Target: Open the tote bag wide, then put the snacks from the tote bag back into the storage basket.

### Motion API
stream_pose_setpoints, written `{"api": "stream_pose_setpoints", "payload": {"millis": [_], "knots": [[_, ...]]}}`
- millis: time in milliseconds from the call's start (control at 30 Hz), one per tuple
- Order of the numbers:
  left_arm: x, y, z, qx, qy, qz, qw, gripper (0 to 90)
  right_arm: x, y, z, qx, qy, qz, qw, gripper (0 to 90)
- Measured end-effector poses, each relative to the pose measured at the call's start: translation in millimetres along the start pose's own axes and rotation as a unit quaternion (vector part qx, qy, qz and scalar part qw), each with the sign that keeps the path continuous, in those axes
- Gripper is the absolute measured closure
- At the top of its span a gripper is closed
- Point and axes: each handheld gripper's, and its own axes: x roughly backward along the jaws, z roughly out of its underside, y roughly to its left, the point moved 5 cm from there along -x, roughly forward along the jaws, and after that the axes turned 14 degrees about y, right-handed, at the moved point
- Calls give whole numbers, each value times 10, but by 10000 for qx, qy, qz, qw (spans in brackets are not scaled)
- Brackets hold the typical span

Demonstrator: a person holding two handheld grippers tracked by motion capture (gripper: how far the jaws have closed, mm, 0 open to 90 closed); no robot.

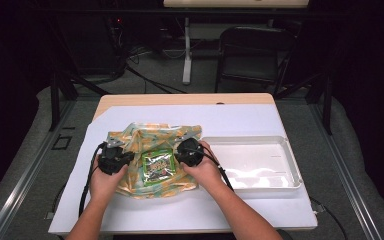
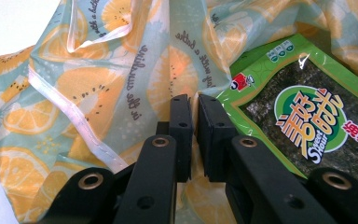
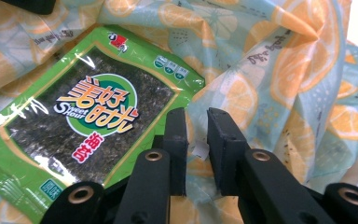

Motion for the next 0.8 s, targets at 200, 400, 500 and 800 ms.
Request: {"api": "stream_pose_setpoints", "payload": {"millis": [200, 400, 500, 800], "knots": [[0, -24, 10, -37, 4, -23, 10000, 844, 9, -12, 33, -153, -39, -110, 9998, 772], [-22, -13, 34, -40, 73, -50, 10000, 840, 21, -6, 56, -184, -32, -144, 9997, 750], [-11, 0, 36, -26, 63, -35, 10000, 828, 19, -3, 60, -256, -70, -146, 9995, 737], [110, -33, -9, 44, -221, 46, 9997, 719, 128, 100, 28, -182, -289, -195, 9992, 726]]}}
